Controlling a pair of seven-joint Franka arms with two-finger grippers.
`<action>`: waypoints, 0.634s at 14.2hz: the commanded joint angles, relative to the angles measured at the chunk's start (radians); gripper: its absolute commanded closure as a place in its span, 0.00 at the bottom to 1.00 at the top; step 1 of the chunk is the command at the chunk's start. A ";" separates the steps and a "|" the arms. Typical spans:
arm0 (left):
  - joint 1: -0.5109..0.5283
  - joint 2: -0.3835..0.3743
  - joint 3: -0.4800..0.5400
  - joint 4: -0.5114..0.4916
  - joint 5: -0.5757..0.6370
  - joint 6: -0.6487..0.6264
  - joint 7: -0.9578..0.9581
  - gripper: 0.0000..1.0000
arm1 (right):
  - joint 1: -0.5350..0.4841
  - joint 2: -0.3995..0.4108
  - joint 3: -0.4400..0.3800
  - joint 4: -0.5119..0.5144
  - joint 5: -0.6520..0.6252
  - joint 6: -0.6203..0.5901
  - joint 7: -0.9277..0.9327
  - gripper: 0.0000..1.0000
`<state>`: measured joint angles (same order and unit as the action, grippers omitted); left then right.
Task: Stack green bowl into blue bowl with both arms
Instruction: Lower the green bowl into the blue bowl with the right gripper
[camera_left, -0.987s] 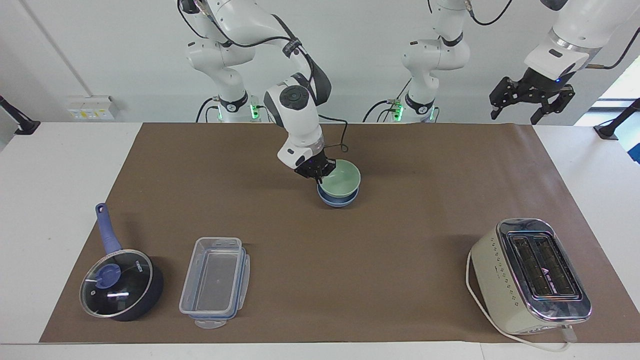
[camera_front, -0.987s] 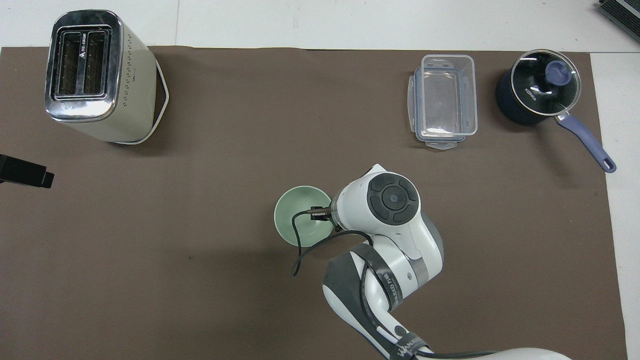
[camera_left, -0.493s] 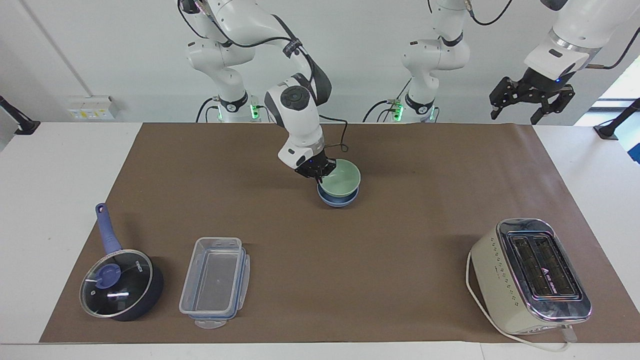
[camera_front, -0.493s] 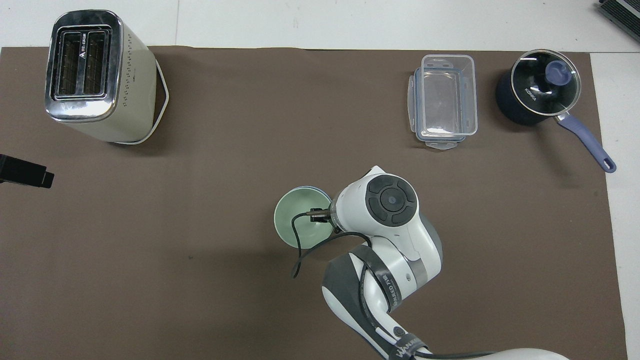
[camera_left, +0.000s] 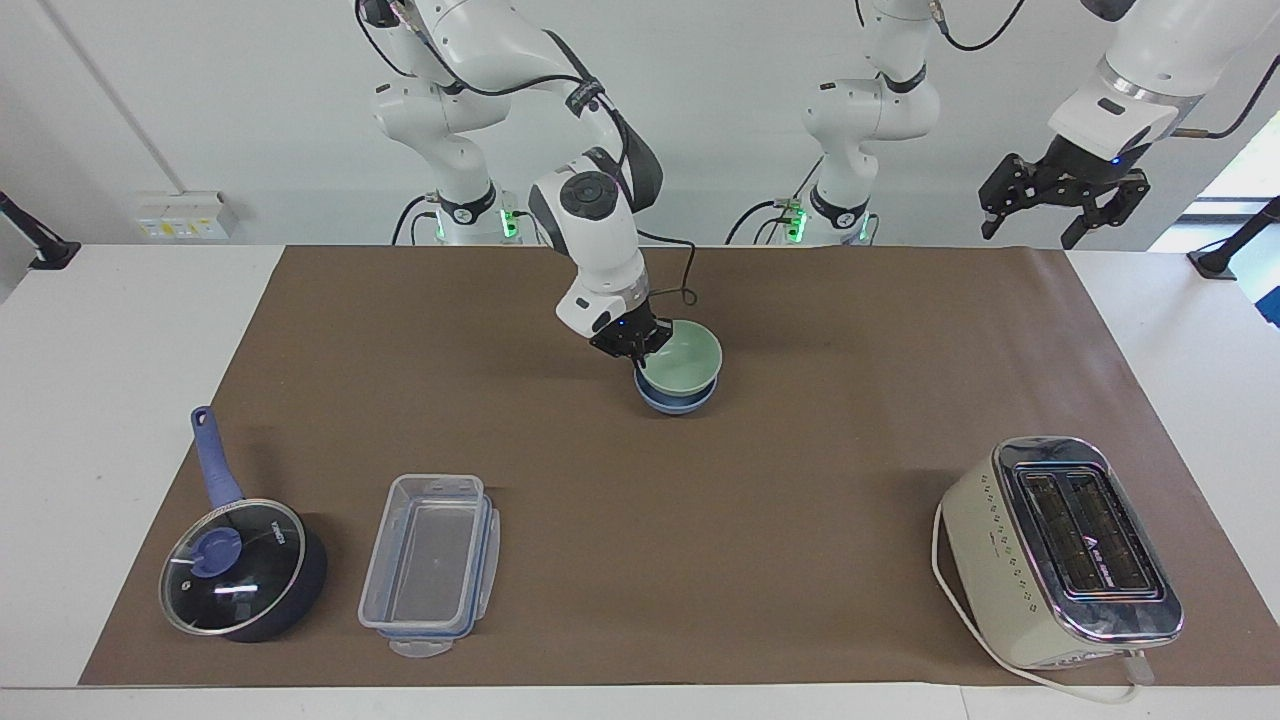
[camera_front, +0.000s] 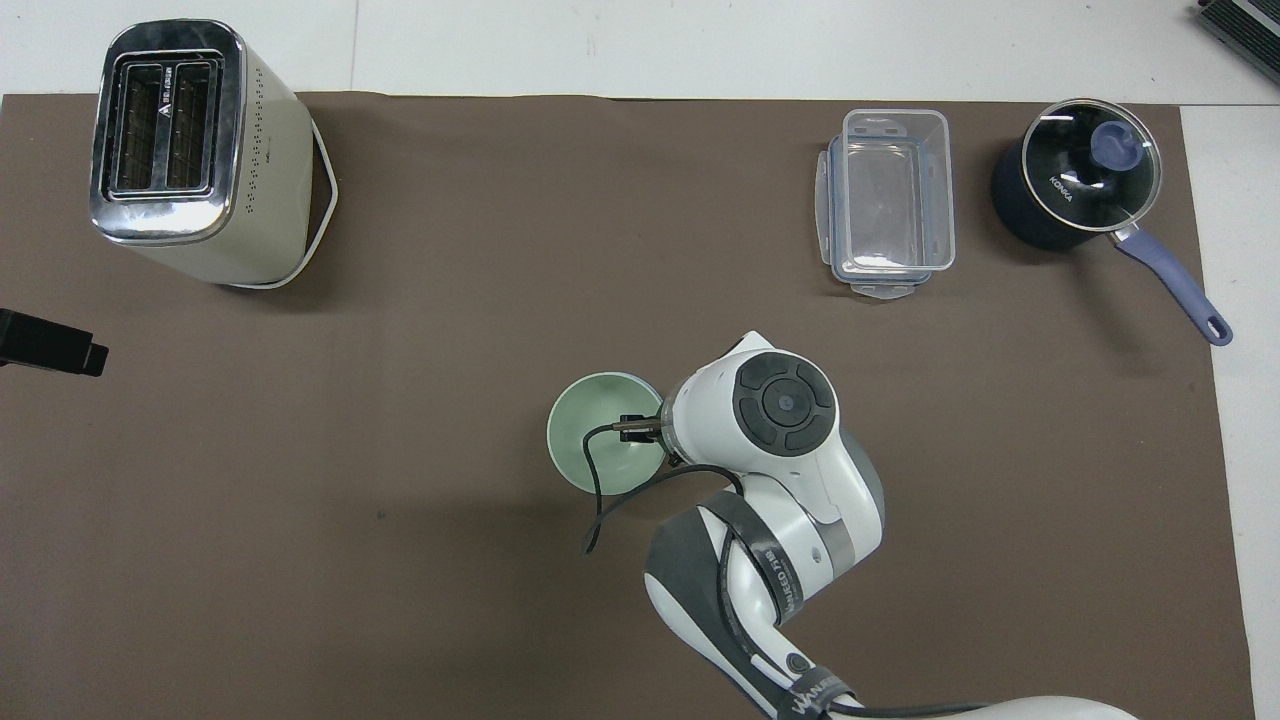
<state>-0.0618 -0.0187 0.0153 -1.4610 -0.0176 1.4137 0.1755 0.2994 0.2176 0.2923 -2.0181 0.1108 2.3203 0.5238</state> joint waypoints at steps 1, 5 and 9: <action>0.004 -0.024 -0.003 -0.024 0.012 -0.007 -0.010 0.00 | 0.001 -0.012 0.001 -0.025 -0.028 0.030 0.022 1.00; 0.004 -0.024 -0.003 -0.024 0.012 -0.007 -0.010 0.00 | 0.001 -0.007 0.001 -0.028 -0.029 0.045 0.025 1.00; 0.005 -0.024 -0.003 -0.024 0.012 -0.007 -0.010 0.00 | 0.001 -0.007 0.001 -0.027 -0.029 0.044 0.027 0.89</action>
<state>-0.0618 -0.0187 0.0153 -1.4610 -0.0176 1.4137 0.1755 0.2994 0.2183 0.2922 -2.0296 0.0982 2.3353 0.5238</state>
